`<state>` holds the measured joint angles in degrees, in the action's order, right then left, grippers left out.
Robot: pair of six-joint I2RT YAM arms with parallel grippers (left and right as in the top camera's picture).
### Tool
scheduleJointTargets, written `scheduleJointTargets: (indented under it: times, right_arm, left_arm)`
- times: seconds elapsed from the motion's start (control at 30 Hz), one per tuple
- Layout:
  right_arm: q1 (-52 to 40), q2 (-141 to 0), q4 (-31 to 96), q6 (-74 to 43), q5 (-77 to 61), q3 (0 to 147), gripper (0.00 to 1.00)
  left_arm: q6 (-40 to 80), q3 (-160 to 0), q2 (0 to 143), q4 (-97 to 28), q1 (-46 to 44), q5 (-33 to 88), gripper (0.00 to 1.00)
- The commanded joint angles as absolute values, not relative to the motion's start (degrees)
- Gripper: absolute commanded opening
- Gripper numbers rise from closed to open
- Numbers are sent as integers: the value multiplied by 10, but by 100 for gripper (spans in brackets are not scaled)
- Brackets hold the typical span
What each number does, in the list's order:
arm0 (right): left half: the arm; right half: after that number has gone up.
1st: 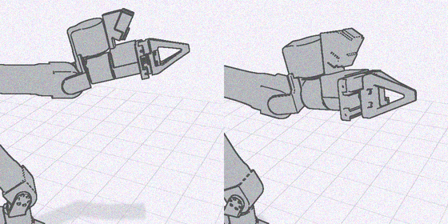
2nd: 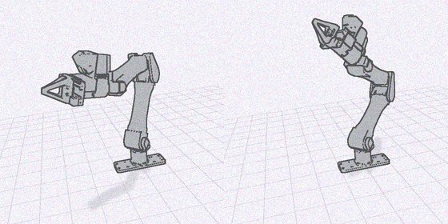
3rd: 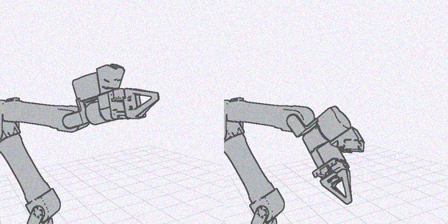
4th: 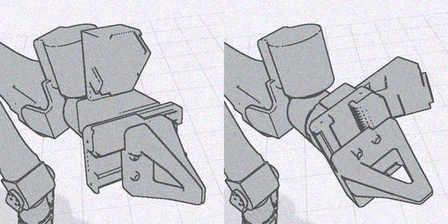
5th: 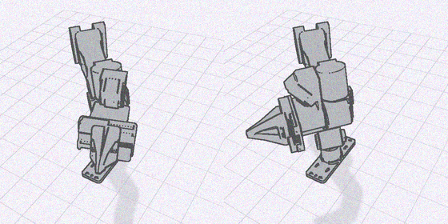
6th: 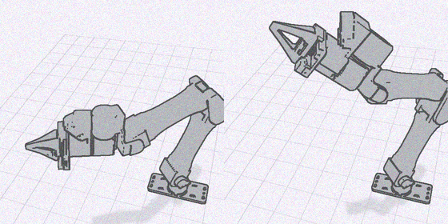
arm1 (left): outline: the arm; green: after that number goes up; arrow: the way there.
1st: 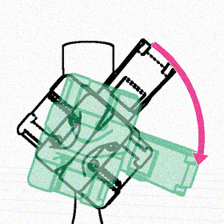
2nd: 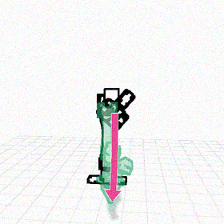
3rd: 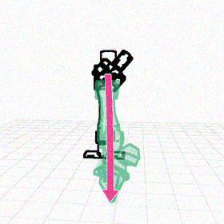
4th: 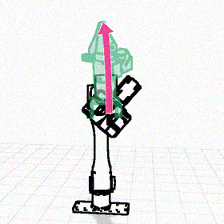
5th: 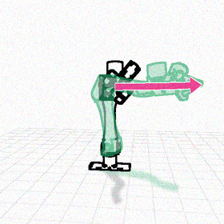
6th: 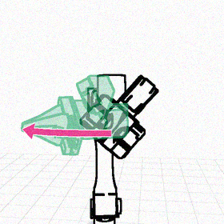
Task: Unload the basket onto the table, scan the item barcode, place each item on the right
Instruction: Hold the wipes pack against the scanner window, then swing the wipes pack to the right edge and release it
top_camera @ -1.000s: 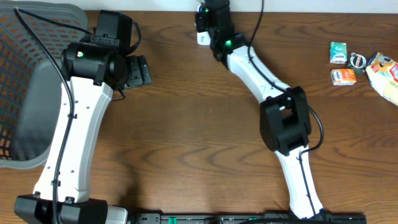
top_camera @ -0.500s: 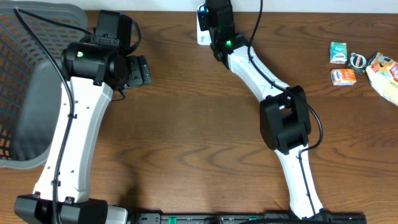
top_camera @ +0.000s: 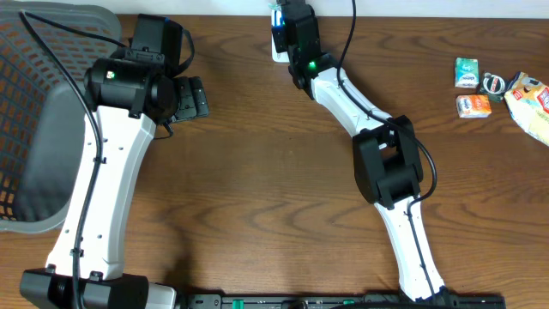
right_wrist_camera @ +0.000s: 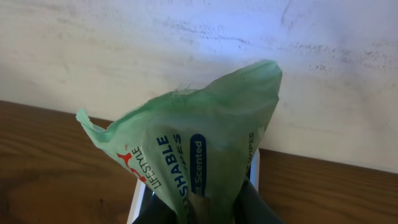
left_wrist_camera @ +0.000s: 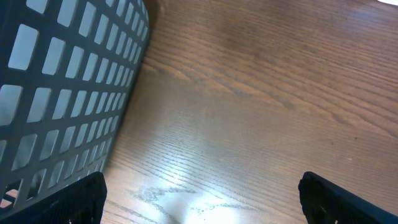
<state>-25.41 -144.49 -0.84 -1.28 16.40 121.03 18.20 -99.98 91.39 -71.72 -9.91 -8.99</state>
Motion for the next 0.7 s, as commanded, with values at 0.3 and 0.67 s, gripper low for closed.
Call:
scheduleJointTargets:
  times: [0.3, 0.67]
  right_arm:
    - [-184, -1370, 71, -99, 215, 1227, 1]
    - [-10, -1333, 331, -76, 216, 1227, 9]
  left_arm:
    - [187, -998, 913, -718, -98, -97, 98]
    - [187, -998, 913, -718, -98, -97, 98]
